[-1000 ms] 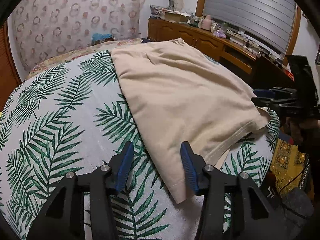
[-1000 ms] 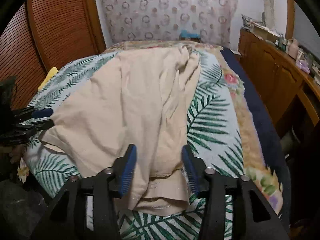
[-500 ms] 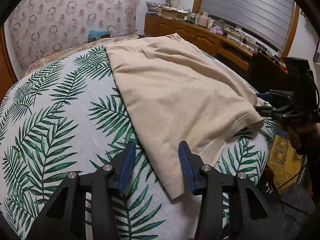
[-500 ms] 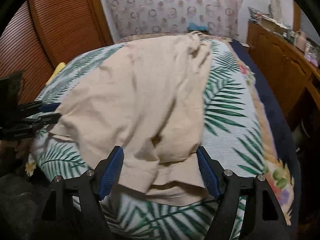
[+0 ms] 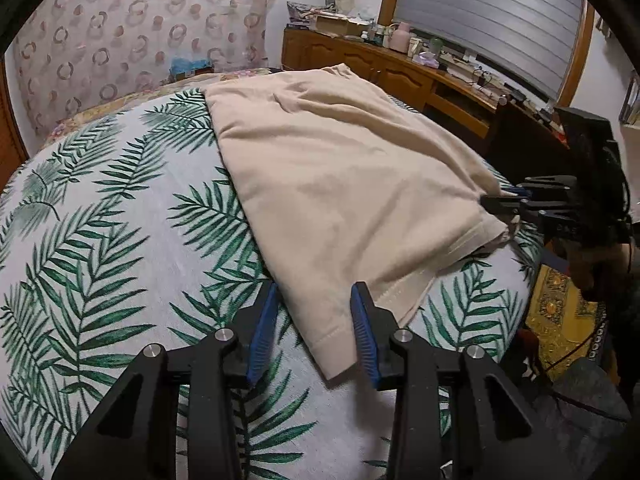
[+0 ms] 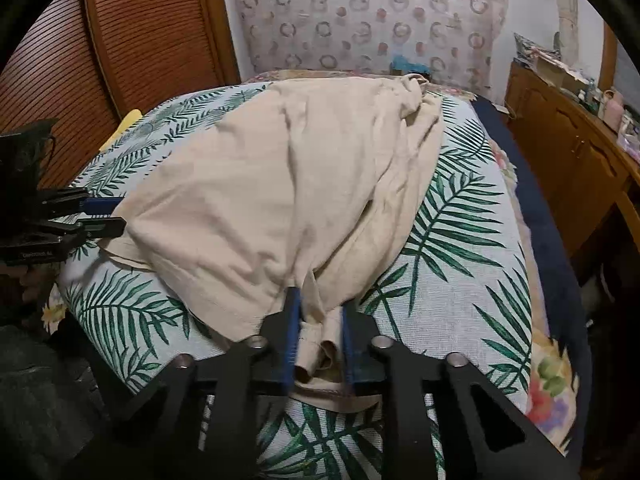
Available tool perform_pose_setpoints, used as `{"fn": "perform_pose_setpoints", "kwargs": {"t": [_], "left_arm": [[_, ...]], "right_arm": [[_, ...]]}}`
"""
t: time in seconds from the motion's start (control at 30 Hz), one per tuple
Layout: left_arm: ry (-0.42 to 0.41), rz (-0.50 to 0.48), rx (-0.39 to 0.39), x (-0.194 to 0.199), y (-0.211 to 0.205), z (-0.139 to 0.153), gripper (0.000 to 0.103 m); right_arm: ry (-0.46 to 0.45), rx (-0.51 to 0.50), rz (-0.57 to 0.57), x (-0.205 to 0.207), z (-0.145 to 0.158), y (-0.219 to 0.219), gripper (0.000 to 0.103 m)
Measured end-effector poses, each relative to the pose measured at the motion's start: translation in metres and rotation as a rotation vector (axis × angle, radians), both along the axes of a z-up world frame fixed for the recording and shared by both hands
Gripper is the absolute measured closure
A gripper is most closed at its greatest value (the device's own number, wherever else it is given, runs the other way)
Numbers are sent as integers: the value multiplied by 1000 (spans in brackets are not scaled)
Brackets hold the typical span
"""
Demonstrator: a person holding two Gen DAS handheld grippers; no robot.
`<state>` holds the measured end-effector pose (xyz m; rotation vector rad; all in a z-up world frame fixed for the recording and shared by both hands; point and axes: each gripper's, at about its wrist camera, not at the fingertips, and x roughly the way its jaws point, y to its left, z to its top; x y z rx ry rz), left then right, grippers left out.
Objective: Fold small clothes
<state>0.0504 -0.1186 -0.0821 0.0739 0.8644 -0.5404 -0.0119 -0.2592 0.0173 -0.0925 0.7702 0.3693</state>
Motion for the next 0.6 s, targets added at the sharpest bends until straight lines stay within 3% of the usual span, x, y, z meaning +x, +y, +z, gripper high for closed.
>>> {"fn": "perform_pose_setpoints", "kwargs": {"t": [0.13,0.4,0.6], "left_arm": [[4,-13,-23,-1,1,3,94],[-121,3,-101,3,9,46,94],[-207,27,-112,40,10,81,95]], "right_arm": [[-11,67,8,-2,0,-8,93],[-110,153,-12,-13,20,-20,94],[-202,156,1,-2,52,-25,94]]}}
